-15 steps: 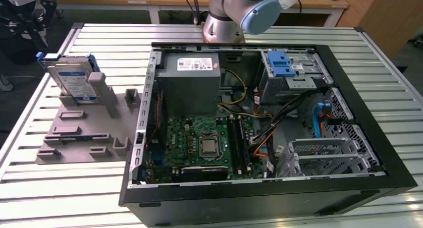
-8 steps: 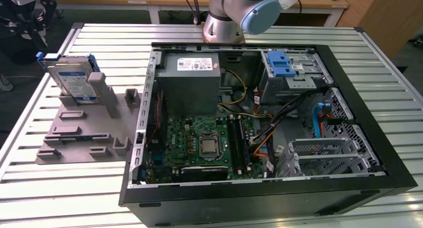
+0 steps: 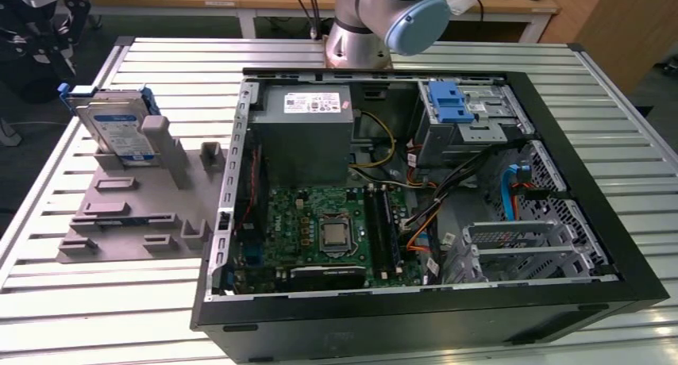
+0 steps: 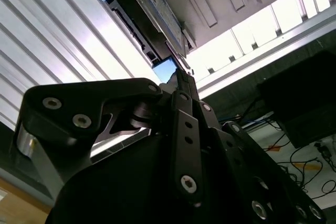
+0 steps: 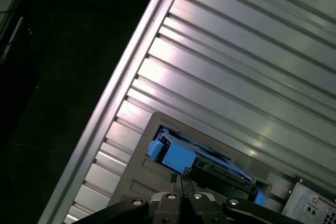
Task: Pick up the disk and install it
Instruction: 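Pick up the disk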
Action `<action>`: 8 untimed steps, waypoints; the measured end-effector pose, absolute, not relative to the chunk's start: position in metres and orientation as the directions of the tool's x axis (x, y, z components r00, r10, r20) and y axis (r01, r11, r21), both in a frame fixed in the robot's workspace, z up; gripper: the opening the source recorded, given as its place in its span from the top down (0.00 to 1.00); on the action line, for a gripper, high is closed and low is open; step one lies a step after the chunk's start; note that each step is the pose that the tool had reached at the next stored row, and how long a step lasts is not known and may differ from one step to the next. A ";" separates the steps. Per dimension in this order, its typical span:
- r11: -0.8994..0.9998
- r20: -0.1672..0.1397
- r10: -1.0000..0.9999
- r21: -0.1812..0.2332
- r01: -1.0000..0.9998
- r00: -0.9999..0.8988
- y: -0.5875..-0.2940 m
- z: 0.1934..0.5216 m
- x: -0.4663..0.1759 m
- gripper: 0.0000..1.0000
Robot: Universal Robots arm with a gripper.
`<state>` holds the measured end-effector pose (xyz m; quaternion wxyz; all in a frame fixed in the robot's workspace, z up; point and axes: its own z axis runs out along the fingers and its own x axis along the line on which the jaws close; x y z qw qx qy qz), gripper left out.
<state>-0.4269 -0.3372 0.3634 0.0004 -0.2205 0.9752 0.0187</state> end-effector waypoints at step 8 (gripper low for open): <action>0.885 -0.009 -0.464 0.036 -0.464 -0.886 -0.337 0.363 -0.427 0.89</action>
